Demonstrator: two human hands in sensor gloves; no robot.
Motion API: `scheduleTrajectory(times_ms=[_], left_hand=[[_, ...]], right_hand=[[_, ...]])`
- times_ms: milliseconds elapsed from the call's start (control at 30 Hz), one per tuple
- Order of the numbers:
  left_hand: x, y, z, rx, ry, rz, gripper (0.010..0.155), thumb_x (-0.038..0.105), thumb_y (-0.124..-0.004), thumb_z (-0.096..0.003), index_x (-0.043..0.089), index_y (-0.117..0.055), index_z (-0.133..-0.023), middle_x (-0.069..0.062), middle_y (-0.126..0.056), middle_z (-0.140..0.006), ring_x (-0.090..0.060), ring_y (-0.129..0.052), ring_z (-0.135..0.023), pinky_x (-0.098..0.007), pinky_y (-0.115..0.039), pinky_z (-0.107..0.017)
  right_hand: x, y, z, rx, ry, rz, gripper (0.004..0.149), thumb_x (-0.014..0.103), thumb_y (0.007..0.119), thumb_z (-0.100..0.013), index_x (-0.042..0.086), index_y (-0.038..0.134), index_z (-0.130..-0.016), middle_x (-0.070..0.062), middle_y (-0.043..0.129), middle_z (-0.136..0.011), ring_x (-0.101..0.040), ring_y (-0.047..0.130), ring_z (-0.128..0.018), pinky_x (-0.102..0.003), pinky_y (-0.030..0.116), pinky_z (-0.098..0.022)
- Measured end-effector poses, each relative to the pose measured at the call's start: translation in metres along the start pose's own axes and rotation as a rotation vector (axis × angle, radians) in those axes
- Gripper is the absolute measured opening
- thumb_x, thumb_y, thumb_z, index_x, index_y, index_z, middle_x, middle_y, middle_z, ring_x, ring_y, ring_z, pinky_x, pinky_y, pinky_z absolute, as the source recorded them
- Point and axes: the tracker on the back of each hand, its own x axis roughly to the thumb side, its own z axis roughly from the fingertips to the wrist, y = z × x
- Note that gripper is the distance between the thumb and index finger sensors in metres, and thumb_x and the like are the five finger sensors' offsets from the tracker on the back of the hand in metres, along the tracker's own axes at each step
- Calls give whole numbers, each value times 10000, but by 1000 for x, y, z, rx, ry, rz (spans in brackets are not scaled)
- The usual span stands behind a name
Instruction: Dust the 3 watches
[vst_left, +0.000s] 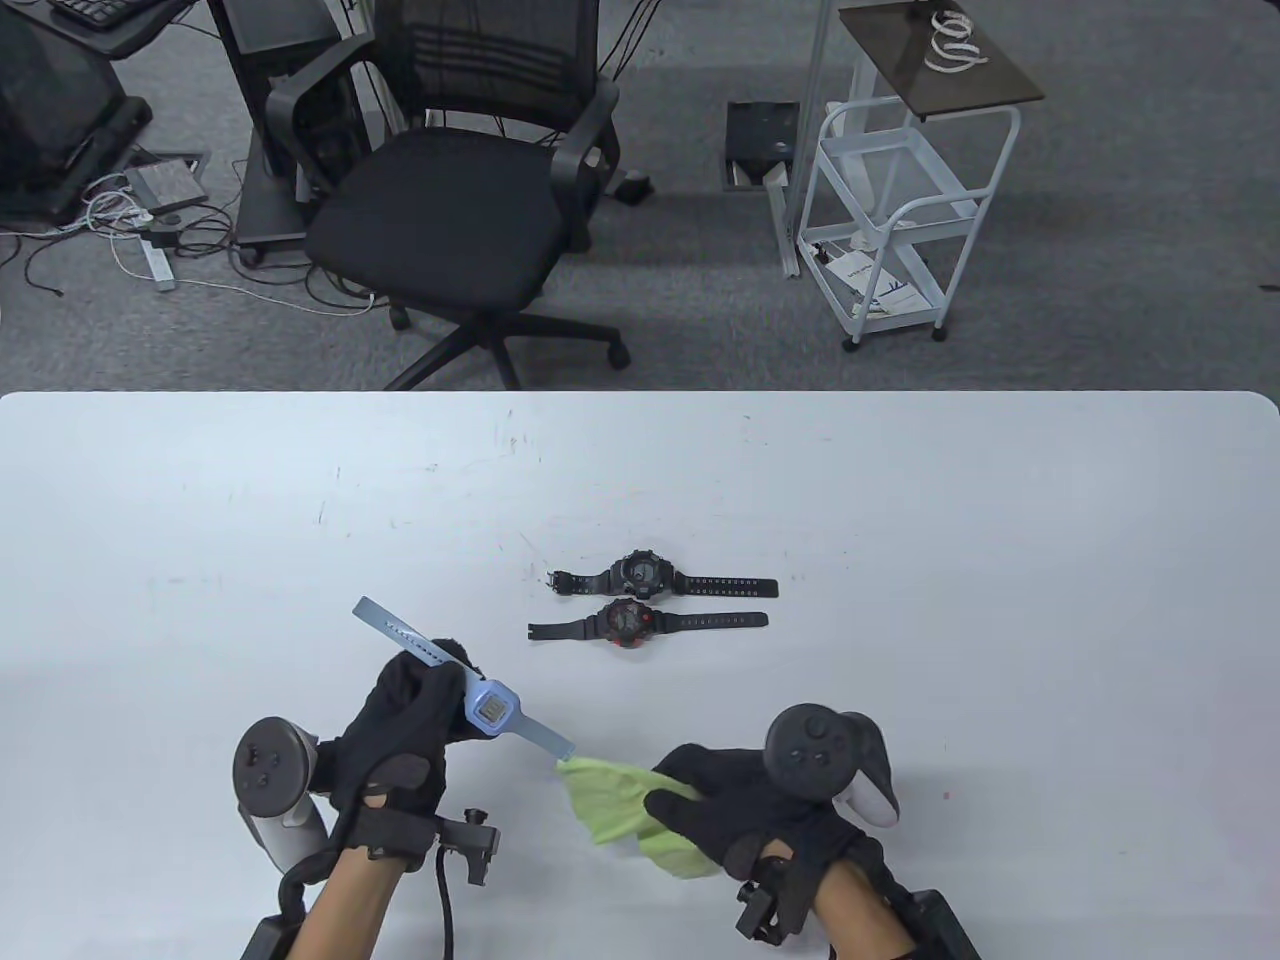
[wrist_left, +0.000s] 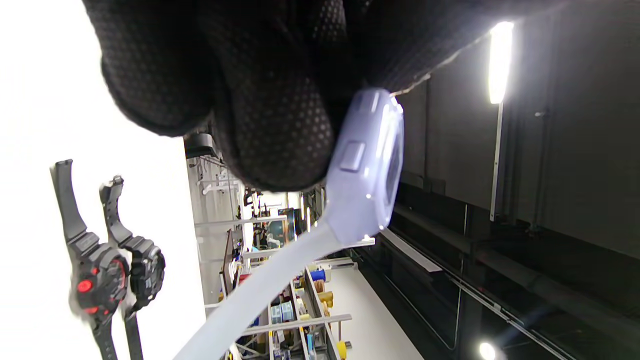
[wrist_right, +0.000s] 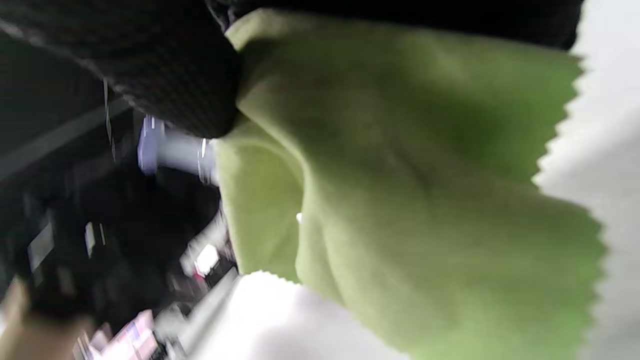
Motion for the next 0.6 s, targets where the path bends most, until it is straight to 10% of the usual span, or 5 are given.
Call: scheduleTrajectory(times_ms=[300,600], left_hand=[[-4,-26,6,-81,-1,-70,470,356,-811,-526,81,-800,-908,-92,-987,-700,-217,-1118,-387,-509,-909,-446],[-7,-46,13,-70,-16,-82,461,344,-810,-515,83,-807,-896,-84,-995,-678,-185,-1127,-374,-496,-921,-442]], right_hand=[[12,1,4,-208,-64,-8,435,494,849,-488,166,926,-765,-107,948,-866,-376,930,-795,-634,723,-559],[42,39,-6,-54,-231,86,473,501,825,-492,158,925,-801,-143,868,-968,-427,860,-875,-669,678,-593]])
